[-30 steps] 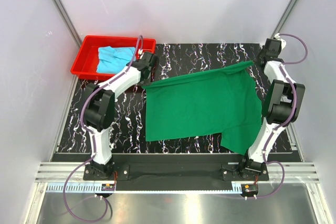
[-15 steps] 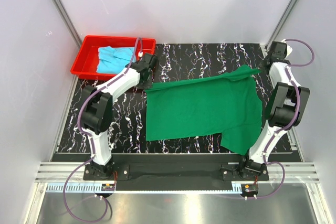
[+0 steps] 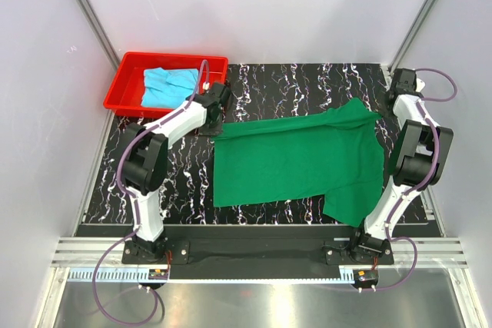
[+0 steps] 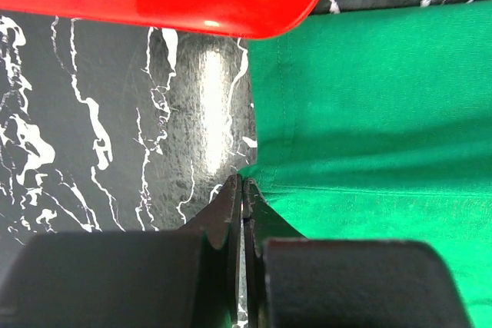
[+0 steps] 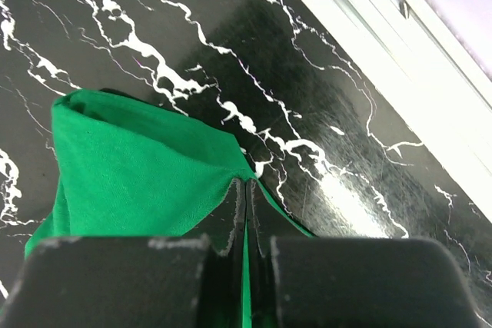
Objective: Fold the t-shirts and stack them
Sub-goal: Fold the tshirt
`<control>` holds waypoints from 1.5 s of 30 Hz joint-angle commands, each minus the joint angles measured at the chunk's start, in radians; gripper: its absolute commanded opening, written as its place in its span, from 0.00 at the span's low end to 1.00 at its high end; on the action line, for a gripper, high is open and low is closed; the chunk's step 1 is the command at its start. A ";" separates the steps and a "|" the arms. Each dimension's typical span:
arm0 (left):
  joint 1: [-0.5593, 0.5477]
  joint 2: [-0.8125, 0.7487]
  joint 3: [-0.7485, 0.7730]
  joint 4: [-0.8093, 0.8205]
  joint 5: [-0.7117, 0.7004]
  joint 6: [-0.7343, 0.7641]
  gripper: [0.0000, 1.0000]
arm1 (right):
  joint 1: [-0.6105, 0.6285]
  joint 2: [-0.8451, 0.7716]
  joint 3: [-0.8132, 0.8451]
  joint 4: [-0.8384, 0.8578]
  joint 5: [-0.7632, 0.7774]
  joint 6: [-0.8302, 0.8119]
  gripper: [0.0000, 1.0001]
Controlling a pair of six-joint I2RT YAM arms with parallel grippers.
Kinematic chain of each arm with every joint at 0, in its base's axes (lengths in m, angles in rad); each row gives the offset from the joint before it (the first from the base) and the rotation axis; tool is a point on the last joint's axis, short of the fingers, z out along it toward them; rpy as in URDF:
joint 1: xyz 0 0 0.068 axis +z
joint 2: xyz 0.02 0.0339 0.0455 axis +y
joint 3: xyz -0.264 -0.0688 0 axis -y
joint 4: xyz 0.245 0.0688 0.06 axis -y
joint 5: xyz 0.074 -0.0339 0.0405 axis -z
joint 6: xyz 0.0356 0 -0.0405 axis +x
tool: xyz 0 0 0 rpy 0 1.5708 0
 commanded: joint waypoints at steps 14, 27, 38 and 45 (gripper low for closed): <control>0.008 -0.123 -0.110 -0.027 0.048 -0.022 0.43 | -0.043 -0.038 0.034 -0.127 0.201 0.031 0.27; 0.057 -0.097 -0.060 0.119 0.216 0.062 0.70 | -0.044 0.245 0.416 -0.043 -0.345 -0.092 0.75; 0.074 0.093 0.049 0.103 0.250 0.053 0.72 | -0.044 0.396 0.553 -0.102 -0.456 -0.077 0.83; 0.077 0.133 0.039 0.120 0.289 0.019 0.68 | -0.044 0.428 0.518 -0.099 -0.494 -0.067 0.74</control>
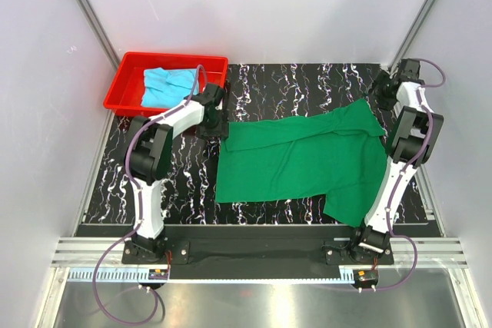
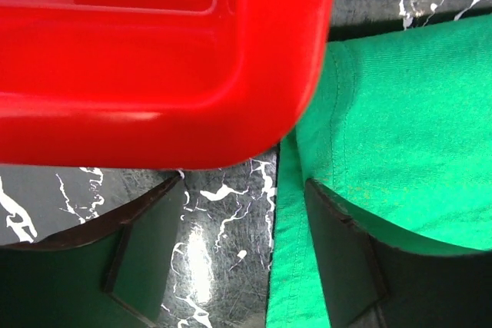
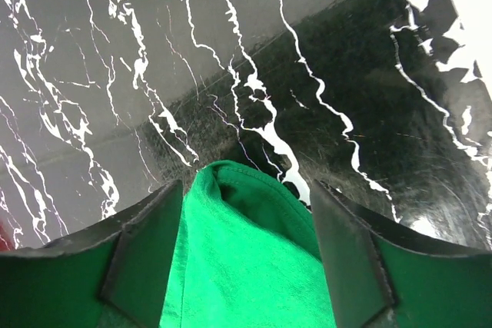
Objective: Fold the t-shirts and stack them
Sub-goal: Fold the tshirt
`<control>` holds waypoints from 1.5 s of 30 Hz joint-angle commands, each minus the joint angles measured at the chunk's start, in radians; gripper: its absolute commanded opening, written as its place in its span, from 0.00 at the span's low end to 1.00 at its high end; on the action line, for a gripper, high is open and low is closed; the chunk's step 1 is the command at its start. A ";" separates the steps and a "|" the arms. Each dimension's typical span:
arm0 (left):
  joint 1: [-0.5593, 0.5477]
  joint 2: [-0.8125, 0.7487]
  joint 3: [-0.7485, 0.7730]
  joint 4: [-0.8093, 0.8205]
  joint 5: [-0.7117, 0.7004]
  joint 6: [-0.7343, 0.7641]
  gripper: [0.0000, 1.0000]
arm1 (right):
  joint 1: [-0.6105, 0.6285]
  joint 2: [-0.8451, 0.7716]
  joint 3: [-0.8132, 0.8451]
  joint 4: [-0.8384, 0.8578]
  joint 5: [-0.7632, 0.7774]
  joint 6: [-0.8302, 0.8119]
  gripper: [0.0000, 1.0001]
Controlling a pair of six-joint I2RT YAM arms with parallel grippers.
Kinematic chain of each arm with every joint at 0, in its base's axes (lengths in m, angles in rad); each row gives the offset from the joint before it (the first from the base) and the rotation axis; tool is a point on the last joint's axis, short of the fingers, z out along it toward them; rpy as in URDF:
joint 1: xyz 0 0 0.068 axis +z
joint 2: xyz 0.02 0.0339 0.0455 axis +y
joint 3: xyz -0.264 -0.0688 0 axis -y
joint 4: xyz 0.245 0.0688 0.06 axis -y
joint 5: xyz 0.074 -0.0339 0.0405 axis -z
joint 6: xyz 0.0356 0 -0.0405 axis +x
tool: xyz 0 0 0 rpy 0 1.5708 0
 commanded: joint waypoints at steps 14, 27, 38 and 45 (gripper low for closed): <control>0.007 0.029 -0.081 0.024 0.079 -0.151 0.03 | 0.003 -0.021 -0.138 0.123 0.021 0.093 0.19; -0.001 -0.176 -0.328 0.028 -0.020 -0.198 0.10 | 0.005 0.020 0.022 0.079 0.092 0.152 0.27; -0.027 -0.446 -0.509 0.054 0.159 -0.104 0.63 | 0.024 -0.263 0.012 -0.444 0.434 0.122 0.93; -0.143 -0.549 -0.658 0.069 0.262 -0.118 0.61 | 0.021 -0.567 -0.408 -0.440 0.447 0.160 0.88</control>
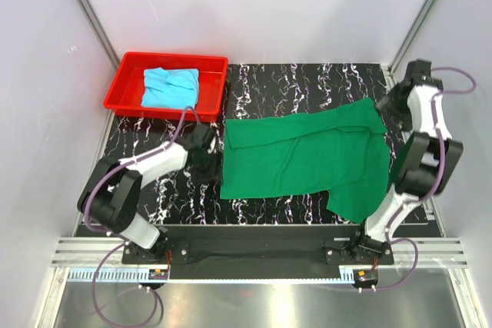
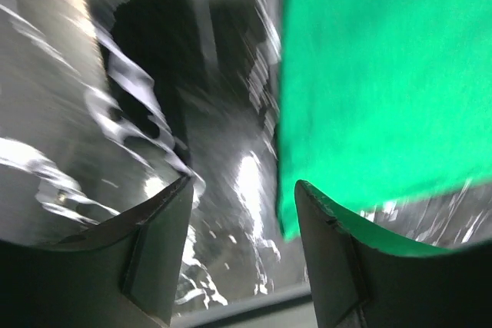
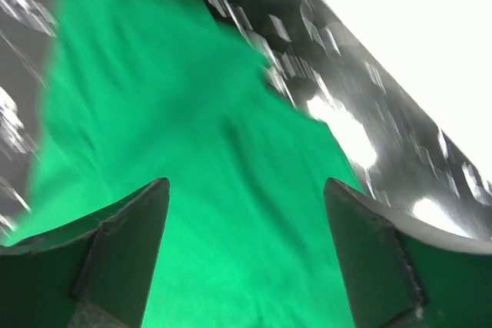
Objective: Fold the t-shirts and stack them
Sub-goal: Fold the tshirt
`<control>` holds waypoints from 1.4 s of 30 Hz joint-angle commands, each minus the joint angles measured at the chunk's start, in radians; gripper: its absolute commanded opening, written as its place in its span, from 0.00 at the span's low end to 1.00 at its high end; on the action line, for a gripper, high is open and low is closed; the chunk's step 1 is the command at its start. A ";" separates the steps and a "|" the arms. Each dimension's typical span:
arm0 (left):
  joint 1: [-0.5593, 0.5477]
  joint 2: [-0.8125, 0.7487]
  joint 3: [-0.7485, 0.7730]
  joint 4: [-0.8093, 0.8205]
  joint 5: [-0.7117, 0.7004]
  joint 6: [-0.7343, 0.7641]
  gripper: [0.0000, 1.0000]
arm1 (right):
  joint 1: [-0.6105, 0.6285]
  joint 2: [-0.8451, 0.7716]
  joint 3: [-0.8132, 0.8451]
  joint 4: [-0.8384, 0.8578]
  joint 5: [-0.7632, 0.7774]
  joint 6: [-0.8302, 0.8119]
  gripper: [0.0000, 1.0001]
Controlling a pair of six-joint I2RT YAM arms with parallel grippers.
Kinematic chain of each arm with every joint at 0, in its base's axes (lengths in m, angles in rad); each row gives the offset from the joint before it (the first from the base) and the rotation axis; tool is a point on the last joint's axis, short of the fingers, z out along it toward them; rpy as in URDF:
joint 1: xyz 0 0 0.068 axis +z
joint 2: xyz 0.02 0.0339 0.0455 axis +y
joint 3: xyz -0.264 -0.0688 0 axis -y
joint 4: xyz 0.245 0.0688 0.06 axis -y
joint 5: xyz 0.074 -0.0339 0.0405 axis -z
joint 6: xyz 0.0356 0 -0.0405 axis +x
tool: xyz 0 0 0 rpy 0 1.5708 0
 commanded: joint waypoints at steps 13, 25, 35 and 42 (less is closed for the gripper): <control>-0.084 0.051 -0.093 0.118 0.134 -0.039 0.44 | 0.002 -0.272 -0.580 0.157 -0.228 -0.016 0.20; -0.194 0.096 -0.168 0.075 0.180 -0.140 0.00 | -0.005 -0.145 -0.674 0.127 0.066 0.050 0.17; -0.262 -0.114 -0.299 -0.026 0.129 -0.242 0.00 | -0.016 -0.152 -0.611 0.009 0.192 0.092 0.22; -0.251 -0.235 -0.081 -0.207 0.052 -0.200 0.59 | -0.018 -0.217 -0.447 -0.041 0.177 -0.006 0.47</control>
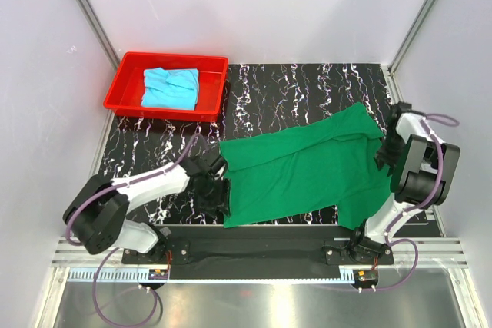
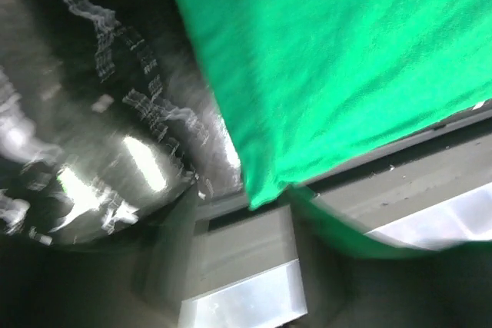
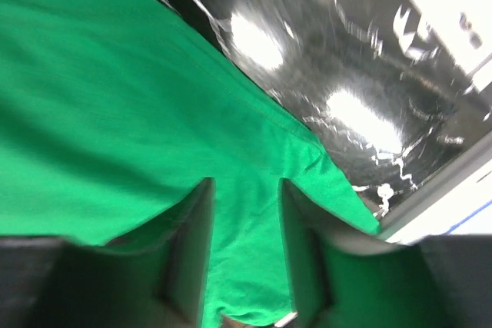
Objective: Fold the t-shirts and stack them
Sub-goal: Fold the tshirt
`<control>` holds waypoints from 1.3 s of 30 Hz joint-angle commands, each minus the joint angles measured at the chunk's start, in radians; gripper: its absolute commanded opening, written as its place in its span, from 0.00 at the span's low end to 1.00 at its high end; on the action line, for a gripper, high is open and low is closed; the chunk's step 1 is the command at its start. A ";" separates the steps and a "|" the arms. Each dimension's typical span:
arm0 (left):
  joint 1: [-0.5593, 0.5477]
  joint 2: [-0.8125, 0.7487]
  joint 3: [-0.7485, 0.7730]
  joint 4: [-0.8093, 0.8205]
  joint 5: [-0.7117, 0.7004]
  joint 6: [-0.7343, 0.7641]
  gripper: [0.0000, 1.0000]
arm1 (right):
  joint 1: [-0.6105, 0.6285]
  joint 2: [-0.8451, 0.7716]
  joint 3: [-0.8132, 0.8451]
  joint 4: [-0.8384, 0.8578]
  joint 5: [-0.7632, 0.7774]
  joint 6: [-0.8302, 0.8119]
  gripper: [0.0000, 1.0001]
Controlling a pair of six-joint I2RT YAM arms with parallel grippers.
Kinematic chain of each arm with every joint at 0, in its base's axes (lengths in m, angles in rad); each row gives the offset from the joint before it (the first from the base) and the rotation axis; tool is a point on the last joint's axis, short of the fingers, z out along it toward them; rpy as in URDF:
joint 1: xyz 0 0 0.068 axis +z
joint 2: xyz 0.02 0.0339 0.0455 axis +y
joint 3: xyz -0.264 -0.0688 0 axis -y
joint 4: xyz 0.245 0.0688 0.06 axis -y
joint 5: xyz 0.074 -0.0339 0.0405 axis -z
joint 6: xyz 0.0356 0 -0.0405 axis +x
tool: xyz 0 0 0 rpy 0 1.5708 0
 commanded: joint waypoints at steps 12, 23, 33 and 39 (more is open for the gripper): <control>0.186 -0.064 0.286 0.030 -0.128 0.143 0.42 | -0.003 0.064 0.437 0.244 -0.320 -0.148 0.77; 0.159 0.280 0.531 0.001 -0.287 0.298 0.40 | -0.026 0.261 0.586 0.167 -0.375 -0.144 0.54; 0.121 0.386 0.616 -0.055 -0.326 0.361 0.37 | -0.092 0.331 0.609 0.138 -0.444 -0.113 0.55; 0.096 0.463 0.657 -0.083 -0.338 0.338 0.38 | -0.099 0.354 0.603 0.148 -0.460 -0.110 0.55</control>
